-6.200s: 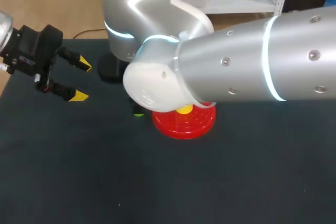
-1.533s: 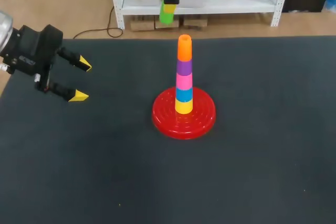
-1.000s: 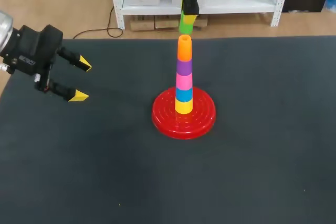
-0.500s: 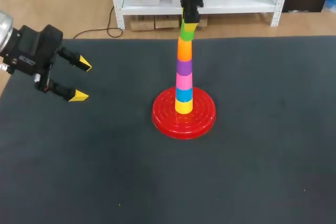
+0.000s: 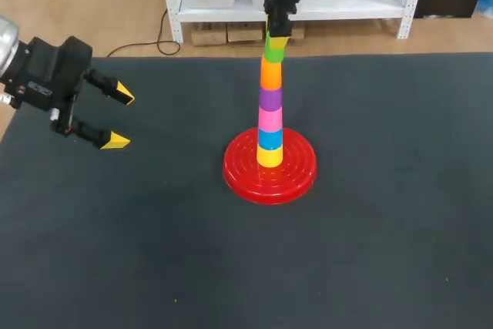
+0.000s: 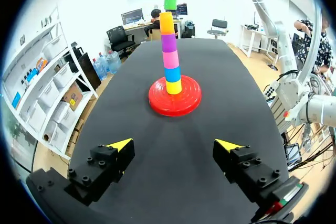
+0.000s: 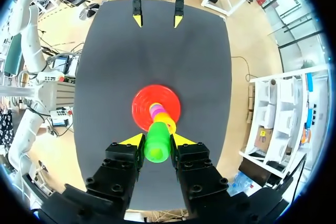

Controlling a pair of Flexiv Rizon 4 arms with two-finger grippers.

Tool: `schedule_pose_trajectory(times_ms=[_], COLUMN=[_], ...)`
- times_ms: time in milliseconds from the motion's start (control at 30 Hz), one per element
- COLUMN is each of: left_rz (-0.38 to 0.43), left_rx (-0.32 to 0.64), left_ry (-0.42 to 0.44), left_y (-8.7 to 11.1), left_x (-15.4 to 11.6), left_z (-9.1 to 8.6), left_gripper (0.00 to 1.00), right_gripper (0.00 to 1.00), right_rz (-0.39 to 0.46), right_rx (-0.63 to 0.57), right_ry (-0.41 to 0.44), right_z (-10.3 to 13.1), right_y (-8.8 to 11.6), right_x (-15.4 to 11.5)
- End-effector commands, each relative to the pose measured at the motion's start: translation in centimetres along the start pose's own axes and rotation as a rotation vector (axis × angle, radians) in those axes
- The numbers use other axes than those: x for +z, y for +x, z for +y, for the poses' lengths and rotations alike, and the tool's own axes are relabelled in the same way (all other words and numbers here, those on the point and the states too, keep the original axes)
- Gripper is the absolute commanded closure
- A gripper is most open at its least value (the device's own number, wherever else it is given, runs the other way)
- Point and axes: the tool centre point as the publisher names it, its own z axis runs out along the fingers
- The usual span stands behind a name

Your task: Pick up and stack the cylinders on the red base in this order: pink,purple,orange,green

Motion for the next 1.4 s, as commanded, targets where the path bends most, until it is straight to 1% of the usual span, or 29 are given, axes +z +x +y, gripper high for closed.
schedule_pose_trajectory(times_ms=[33,767,1200,1400], left_rz=[0.0,0.0,0.0,0.0], left_rx=[0.001,0.001,0.001,0.001], left_ry=[-0.001,-0.001,-0.001,-0.001], left_y=[0.1,0.1,0.1,0.1], left_x=[0.0,0.0,0.0,0.0], left_z=[0.0,0.0,0.0,0.0], left_gripper=[0.0,0.0,0.0,0.0], right_gripper=[1.0,1.0,1.0,1.0], right_rz=[0.001,0.008,0.043,0.049], right_rx=[0.003,0.008,-0.009,-0.02], right_ry=[0.001,-0.018,-0.032,-0.018], right_z=[-0.2,-0.8,-0.9,-0.7], right_y=[0.0,-0.2,-0.1,-0.2], right_x=[0.2,1.2,1.8,1.7])
